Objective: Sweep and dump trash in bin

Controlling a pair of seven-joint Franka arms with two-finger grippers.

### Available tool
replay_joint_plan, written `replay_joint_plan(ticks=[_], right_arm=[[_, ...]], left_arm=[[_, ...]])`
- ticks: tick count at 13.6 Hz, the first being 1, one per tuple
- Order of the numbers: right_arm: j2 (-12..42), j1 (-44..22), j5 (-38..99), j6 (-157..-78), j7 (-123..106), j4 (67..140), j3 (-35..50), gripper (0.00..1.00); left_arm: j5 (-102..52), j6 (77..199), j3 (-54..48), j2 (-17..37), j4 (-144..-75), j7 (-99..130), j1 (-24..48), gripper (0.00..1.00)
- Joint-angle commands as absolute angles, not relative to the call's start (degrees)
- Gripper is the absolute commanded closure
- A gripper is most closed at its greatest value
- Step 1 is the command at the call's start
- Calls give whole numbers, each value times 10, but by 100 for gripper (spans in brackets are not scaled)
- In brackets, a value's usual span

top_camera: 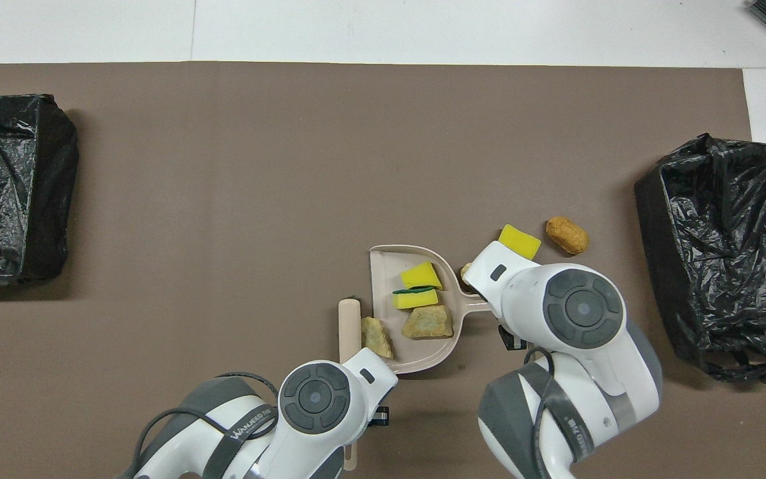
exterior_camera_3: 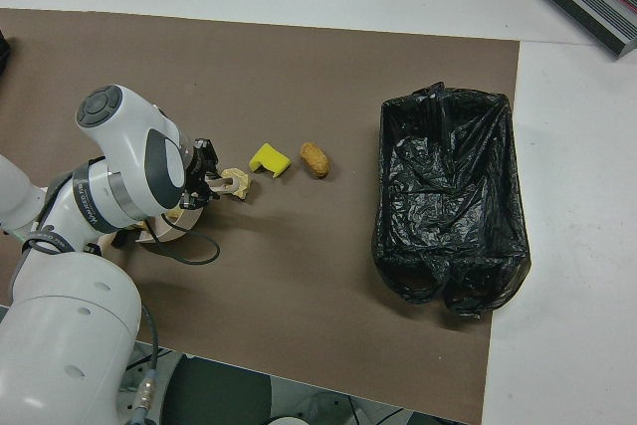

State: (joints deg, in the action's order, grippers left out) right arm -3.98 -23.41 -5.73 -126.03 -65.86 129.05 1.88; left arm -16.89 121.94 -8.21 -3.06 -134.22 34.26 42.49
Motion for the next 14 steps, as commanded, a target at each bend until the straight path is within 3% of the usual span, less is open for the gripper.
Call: replay_joint_plan(ticks=[1, 5, 14], right_arm=[[-35, -242, -86, -1247, -666, 1278, 20, 100], [-37, -241, -92, -1246, -676, 1281, 21, 100], [-23, -224, 3, -1307, -732, 1302, 20, 100]], left_arm=[[-185, 1216, -83, -7, -1306, 307, 447, 100], [-200, 1119, -81, -13, -1253, 322, 448, 100], [-174, 1058, -85, -25, -1249, 562, 459, 100]])
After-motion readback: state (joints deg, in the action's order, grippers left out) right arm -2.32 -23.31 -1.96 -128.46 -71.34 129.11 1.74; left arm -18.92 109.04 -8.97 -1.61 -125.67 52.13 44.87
